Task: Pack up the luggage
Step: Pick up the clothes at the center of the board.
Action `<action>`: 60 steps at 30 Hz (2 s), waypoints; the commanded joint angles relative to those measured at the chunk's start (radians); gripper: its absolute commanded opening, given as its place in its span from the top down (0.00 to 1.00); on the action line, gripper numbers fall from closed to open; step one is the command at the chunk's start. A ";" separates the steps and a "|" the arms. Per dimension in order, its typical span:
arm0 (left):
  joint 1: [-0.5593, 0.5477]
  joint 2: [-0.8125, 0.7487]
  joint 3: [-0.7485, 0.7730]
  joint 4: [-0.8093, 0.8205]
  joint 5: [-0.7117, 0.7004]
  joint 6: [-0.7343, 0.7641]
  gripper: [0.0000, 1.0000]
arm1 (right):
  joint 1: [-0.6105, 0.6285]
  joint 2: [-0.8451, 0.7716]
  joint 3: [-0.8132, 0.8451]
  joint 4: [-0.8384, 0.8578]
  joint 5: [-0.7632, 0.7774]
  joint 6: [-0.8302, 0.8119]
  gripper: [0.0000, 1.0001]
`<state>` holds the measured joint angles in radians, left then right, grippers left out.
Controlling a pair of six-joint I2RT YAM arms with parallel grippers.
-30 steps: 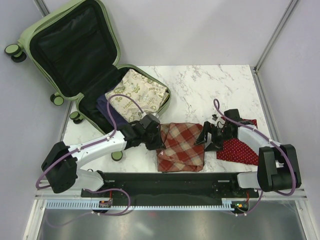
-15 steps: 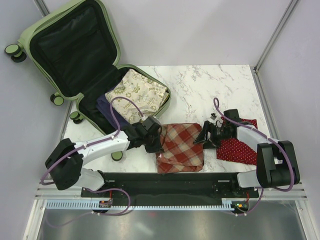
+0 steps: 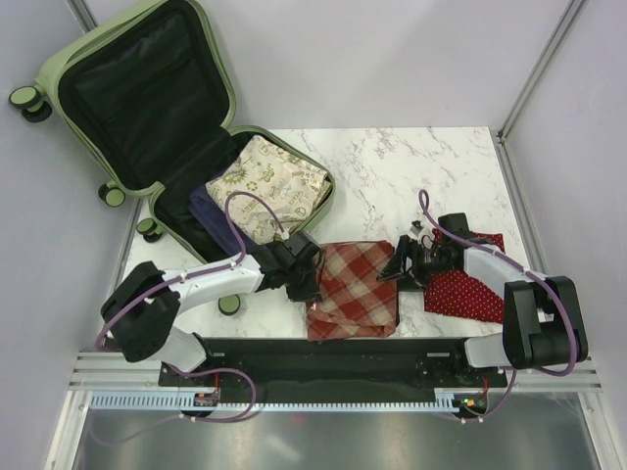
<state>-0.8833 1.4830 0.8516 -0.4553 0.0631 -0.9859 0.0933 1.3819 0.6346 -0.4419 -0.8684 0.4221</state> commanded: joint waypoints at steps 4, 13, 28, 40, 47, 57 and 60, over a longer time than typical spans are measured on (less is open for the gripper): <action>-0.006 0.056 -0.034 0.020 0.004 0.030 0.98 | 0.008 0.014 0.051 0.081 -0.058 -0.008 0.26; -0.005 0.085 -0.022 0.041 0.021 0.044 0.98 | 0.062 -0.015 0.082 0.074 -0.027 -0.046 0.24; 0.003 0.105 -0.006 0.049 0.037 0.064 0.98 | 0.088 0.163 0.063 0.147 0.063 -0.057 0.28; 0.032 -0.036 0.047 0.041 0.029 0.038 0.27 | 0.095 -0.013 0.273 -0.006 0.046 0.018 1.00; 0.119 -0.315 -0.012 0.024 0.011 0.038 0.11 | 0.124 -0.060 0.448 -0.104 0.080 0.023 1.00; 0.432 -0.590 -0.147 0.099 0.228 0.190 0.03 | 0.243 0.005 0.694 -0.110 0.095 0.075 1.00; 0.493 -0.615 -0.140 0.096 0.273 0.204 0.02 | 0.270 0.035 0.775 -0.110 0.094 0.089 1.00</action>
<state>-0.4358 0.8974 0.7078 -0.3954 0.2333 -0.8513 0.3393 1.4014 1.3102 -0.5842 -0.7570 0.4759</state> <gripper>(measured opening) 0.973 0.142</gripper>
